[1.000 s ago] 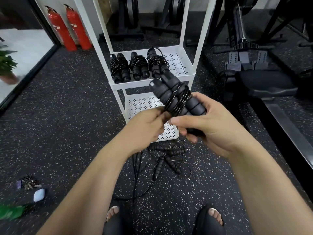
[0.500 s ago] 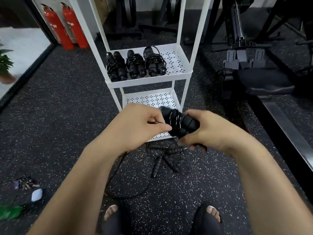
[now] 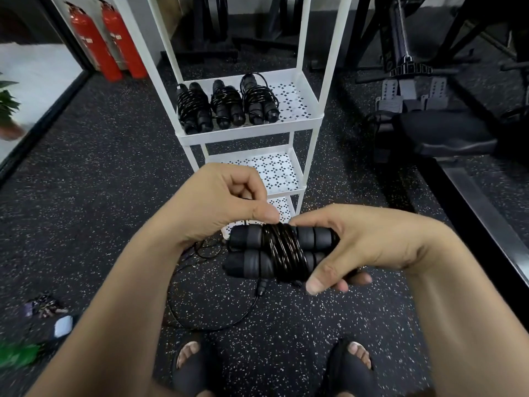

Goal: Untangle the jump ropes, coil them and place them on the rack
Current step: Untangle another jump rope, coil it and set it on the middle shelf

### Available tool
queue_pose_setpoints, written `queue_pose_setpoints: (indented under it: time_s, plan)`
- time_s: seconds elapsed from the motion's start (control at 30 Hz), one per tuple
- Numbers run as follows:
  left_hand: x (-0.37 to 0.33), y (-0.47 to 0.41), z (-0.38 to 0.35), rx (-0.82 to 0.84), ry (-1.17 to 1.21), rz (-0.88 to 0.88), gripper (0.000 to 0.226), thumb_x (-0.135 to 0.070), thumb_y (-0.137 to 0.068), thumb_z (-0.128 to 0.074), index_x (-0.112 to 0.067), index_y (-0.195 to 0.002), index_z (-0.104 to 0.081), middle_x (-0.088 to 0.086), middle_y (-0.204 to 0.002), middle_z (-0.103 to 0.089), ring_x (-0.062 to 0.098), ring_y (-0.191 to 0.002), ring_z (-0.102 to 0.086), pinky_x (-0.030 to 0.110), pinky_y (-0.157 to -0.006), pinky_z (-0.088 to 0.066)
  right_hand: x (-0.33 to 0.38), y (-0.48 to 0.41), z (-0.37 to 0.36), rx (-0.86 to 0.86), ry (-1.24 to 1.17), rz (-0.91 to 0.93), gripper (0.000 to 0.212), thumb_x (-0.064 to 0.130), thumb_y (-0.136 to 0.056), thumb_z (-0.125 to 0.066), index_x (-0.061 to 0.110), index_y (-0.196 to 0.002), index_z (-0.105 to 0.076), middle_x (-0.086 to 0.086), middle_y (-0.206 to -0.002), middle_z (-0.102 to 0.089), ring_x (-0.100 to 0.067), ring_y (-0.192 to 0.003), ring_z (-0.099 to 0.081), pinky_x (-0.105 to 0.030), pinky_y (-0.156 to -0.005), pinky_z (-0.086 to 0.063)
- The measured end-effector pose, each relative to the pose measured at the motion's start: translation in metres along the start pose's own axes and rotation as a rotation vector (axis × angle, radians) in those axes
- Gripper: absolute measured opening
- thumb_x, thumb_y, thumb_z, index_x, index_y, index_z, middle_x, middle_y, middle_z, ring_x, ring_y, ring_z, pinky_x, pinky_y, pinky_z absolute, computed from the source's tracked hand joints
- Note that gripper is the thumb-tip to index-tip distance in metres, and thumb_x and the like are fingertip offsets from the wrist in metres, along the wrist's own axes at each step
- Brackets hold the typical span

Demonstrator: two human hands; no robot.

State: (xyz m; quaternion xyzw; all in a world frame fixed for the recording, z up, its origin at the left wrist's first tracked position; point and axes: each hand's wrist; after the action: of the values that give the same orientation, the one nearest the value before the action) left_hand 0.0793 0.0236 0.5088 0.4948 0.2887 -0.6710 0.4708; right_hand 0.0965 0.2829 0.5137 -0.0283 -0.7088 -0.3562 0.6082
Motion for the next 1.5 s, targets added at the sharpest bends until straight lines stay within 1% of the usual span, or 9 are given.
queue_pose_setpoints:
  time_s: [0.17, 0.27, 0.5, 0.67, 0.8, 0.93, 1.17, 1.37, 1.5]
  plan:
    - [0.010, -0.001, 0.004, -0.018, 0.177, 0.013, 0.021, -0.013, -0.091, -0.079, -0.020, -0.072, -0.072, 0.003, -0.073, -0.068, 0.013, -0.065, -0.061, 0.023, -0.062, -0.050, 0.003, -0.002, 0.000, 0.022, -0.101, 0.231, 0.051, -0.010, -0.086, -0.082, 0.000, -0.132, -0.062, -0.040, -0.089, -0.059, -0.016, -0.056, -0.059, -0.019, -0.039, -0.042]
    - [0.020, -0.006, 0.000, -0.108, 0.098, 0.049, 0.025, 0.004, -0.102, -0.057, -0.003, -0.082, -0.069, 0.023, -0.078, -0.065, 0.021, -0.073, -0.057, 0.035, -0.071, -0.049, 0.004, -0.004, -0.001, -0.054, -0.253, 0.379, 0.043, -0.008, -0.081, -0.084, 0.009, -0.118, -0.070, -0.032, -0.087, -0.064, -0.014, -0.053, -0.059, -0.019, -0.039, -0.044]
    - [0.023, -0.014, -0.025, -0.021, -0.079, 0.126, 0.039, -0.059, -0.105, -0.048, -0.046, -0.075, -0.069, -0.011, -0.057, -0.050, 0.017, -0.058, -0.039, 0.038, -0.059, -0.032, 0.002, -0.029, -0.007, -0.561, -0.324, 0.466, 0.043, -0.002, -0.083, -0.086, 0.001, -0.116, -0.060, -0.022, -0.097, -0.067, -0.024, -0.065, -0.058, -0.031, -0.048, -0.040]
    - [0.022, -0.014, -0.039, 0.102, -0.247, 0.127, 0.034, -0.047, -0.110, -0.052, -0.028, -0.086, -0.069, -0.009, -0.064, -0.056, 0.012, -0.057, -0.047, 0.031, -0.061, -0.040, -0.007, -0.037, 0.003, -0.876, -0.310, 0.444, 0.049, 0.002, -0.079, -0.093, 0.008, -0.111, -0.056, -0.012, -0.088, -0.070, -0.028, -0.069, -0.063, -0.038, -0.056, -0.047]
    - [0.018, -0.013, -0.039, 0.175, -0.314, 0.143, 0.040, -0.041, -0.110, -0.056, -0.050, -0.073, -0.066, -0.015, -0.062, -0.060, 0.006, -0.055, -0.048, 0.033, -0.062, -0.041, -0.020, -0.038, 0.009, -0.983, -0.120, 0.319, 0.061, 0.022, -0.076, -0.098, 0.019, -0.114, -0.051, -0.006, -0.090, -0.077, -0.028, -0.072, -0.070, -0.047, -0.061, -0.056]
    - [0.014, -0.010, -0.038, 0.275, -0.395, 0.187, 0.021, -0.046, -0.108, -0.059, -0.040, -0.098, -0.076, -0.013, -0.073, -0.067, 0.009, -0.068, -0.061, 0.036, -0.069, -0.050, -0.026, -0.035, 0.013, -0.838, -0.056, 0.174, 0.061, 0.015, -0.082, -0.095, 0.022, -0.123, -0.049, -0.013, -0.105, -0.077, -0.025, -0.081, -0.068, -0.045, -0.068, -0.059]
    - [0.004, -0.007, -0.036, 0.242, -0.533, 0.128, 0.022, -0.045, -0.103, -0.064, -0.030, -0.089, -0.073, -0.001, -0.073, -0.068, 0.008, -0.055, -0.050, 0.029, -0.056, -0.040, -0.029, -0.041, 0.010, -0.825, 0.163, 0.026, 0.067, 0.018, -0.072, -0.083, 0.032, -0.125, -0.045, -0.014, -0.108, -0.072, -0.033, -0.089, -0.069, -0.062, -0.084, -0.058]
    - [0.000, -0.005, -0.024, 0.110, -0.462, 0.110, 0.020, -0.040, -0.099, -0.073, -0.030, -0.082, -0.076, -0.016, -0.051, -0.055, 0.002, -0.043, -0.043, 0.018, -0.045, -0.029, -0.017, -0.038, 0.002, -0.529, 0.542, -0.162, 0.056, 0.013, -0.086, -0.082, 0.026, -0.124, -0.043, -0.008, -0.095, -0.068, -0.019, -0.071, -0.061, -0.029, -0.054, -0.046]
    - [0.001, -0.004, -0.027, 0.146, -0.484, 0.108, 0.016, -0.043, -0.089, -0.083, -0.030, -0.080, -0.077, -0.010, -0.065, -0.068, 0.001, -0.052, -0.051, 0.021, -0.051, -0.037, -0.011, -0.035, -0.005, -0.364, 0.730, -0.259, 0.052, 0.014, -0.084, -0.080, 0.027, -0.119, -0.043, -0.001, -0.095, -0.067, -0.018, -0.074, -0.062, -0.032, -0.056, -0.048]
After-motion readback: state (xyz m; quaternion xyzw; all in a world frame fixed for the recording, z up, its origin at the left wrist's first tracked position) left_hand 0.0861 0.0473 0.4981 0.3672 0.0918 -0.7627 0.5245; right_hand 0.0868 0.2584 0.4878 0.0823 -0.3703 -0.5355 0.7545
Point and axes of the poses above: each hand's wrist, its own y-axis away from the middle knuckle, its own z-axis out of the back of the hand, x = y × z
